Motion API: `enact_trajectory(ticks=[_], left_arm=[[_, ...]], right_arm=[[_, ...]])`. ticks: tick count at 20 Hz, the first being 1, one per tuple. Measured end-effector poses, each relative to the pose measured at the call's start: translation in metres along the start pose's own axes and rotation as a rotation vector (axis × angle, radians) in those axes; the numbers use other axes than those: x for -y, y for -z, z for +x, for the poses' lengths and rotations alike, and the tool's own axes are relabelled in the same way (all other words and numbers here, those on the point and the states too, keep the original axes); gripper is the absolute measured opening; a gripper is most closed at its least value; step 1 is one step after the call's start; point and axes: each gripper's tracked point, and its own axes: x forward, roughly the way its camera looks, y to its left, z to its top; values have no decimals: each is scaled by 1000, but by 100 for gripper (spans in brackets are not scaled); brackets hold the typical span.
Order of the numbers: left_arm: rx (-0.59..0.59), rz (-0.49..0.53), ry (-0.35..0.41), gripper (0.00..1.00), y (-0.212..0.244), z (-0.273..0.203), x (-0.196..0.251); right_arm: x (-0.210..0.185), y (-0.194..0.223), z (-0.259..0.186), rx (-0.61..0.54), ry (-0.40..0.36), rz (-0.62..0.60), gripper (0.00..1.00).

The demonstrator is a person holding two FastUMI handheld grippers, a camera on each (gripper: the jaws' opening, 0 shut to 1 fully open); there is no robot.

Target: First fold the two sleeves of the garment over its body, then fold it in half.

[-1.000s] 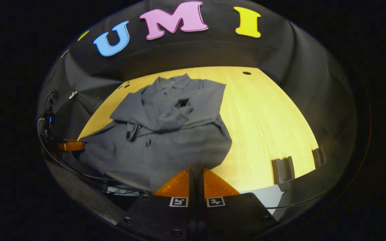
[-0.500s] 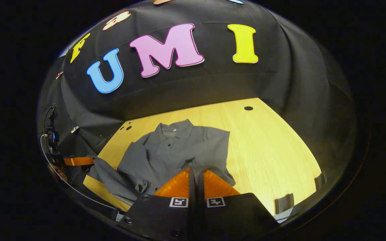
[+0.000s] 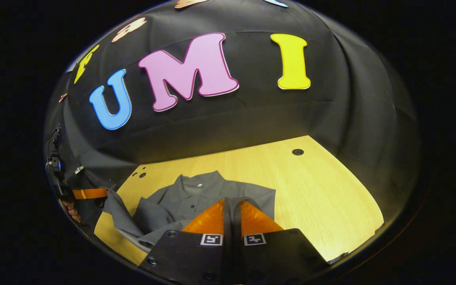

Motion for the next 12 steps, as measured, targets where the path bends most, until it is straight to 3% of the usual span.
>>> enact_trajectory(ticks=[6, 12], left_arm=[[68, -30, -46, 5, -43, 52, -13], [29, -105, -131, 5, -29, 112, -50]], right_arm=[[21, -26, 53, 32, 59, 14, 5], [45, -9, 118, -22, 109, 39, 5]])
